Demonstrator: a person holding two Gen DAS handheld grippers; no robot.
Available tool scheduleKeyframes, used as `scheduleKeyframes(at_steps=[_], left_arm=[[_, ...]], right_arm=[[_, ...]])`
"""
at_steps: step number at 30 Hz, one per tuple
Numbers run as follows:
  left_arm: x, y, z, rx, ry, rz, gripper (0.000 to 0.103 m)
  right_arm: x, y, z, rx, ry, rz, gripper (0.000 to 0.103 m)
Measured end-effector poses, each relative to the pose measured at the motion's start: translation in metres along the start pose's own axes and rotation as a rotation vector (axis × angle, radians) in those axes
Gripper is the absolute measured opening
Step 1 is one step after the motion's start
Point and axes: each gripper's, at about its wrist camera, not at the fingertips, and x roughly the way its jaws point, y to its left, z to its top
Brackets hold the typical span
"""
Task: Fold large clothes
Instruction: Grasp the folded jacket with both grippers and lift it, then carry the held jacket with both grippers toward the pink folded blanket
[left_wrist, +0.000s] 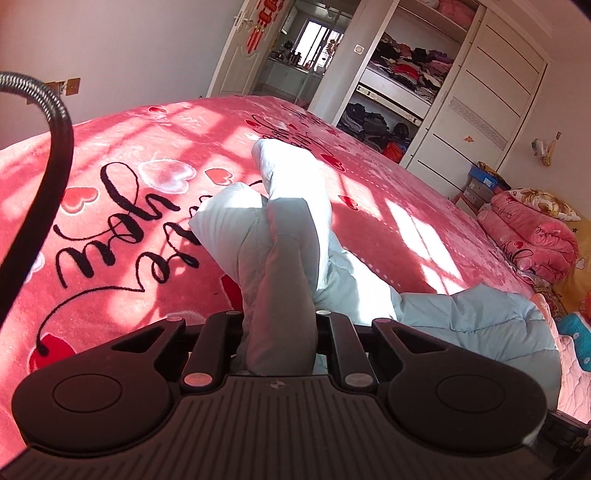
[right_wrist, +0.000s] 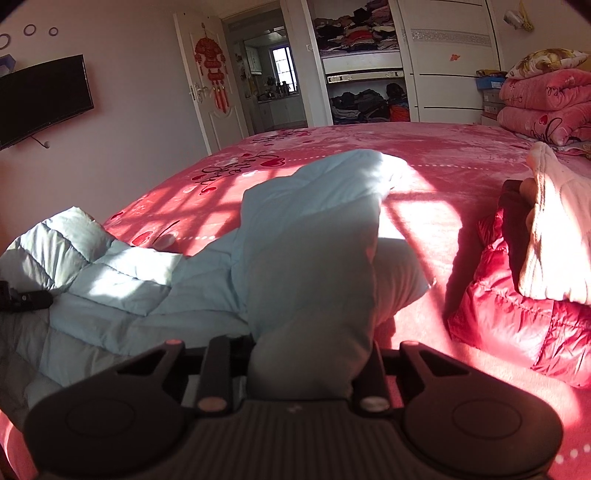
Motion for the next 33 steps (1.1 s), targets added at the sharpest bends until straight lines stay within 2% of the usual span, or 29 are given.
scheduleKeyframes(at_steps=[19, 33], left_arm=[[-0.007, -0.030, 0.005, 0.065, -0.033, -0.104, 0.014], [-0.010, -0.073, 0.012, 0.149, -0.071, -0.239, 0.014]], right_arm=[[-0.055, -0.020, 0.000, -0.007, -0.095, -0.101, 0.024], [-0.117, -0.055, 0.008, 0.006, -0.240, -0.229, 0.024]])
